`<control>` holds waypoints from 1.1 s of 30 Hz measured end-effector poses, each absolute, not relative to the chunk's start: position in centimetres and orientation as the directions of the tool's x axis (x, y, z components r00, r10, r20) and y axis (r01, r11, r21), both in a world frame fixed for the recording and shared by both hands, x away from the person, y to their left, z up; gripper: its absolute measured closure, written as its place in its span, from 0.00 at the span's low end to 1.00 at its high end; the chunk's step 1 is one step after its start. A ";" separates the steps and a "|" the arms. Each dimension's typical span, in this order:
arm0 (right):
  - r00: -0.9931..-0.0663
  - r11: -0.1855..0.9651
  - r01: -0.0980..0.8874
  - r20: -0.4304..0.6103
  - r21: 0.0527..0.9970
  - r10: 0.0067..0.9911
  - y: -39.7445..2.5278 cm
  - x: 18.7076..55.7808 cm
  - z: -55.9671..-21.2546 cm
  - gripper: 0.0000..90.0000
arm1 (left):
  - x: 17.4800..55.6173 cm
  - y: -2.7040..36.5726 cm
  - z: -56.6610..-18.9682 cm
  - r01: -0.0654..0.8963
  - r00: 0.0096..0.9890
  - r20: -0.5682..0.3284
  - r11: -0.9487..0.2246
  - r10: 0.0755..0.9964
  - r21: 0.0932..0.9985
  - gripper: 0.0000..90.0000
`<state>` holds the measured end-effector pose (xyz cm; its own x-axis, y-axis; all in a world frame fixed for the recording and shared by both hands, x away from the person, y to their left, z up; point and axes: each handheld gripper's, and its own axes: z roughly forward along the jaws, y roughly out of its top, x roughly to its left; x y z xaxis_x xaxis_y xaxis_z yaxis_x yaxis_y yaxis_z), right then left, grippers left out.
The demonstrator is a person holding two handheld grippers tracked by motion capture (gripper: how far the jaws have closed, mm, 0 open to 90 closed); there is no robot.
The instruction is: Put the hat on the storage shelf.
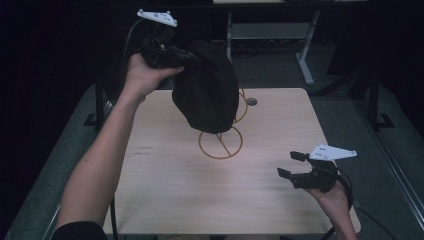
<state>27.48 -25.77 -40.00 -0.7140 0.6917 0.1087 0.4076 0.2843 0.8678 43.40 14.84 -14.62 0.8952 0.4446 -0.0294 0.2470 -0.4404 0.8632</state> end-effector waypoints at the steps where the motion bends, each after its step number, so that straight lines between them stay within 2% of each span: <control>1: -0.711 0.279 0.410 0.112 0.868 0.694 -25.9 27.5 -40.0 0.24 | 43.6 14.4 -14.7 0.251 0.895 -0.032 -0.443 0.445 0.861 0.97; 20: -0.699 0.239 0.418 0.142 0.877 0.701 -26.4 27.7 -40.3 0.24 | 47.4 10.5 -16.5 0.338 0.873 -0.073 -0.490 0.482 0.804 0.97; 28: -0.690 0.211 0.430 0.169 0.878 0.704 -26.9 27.8 -40.7 0.24 | 50.5 6.6 -19.1 0.390 0.853 -0.096 -0.505 0.512 0.770 0.96; 30: -0.689 0.207 0.435 0.177 0.876 0.703 -26.9 27.9 -40.9 0.24 | 51.4 5.3 -20.3 0.411 0.842 -0.095 -0.517 0.531 0.751 0.94; 33: -0.687 0.205 0.445 0.185 0.872 0.703 -26.9 27.9 -41.1 0.24 | 52.5 4.0 -21.4 0.445 0.828 -0.137 -0.488 0.544 0.751 0.78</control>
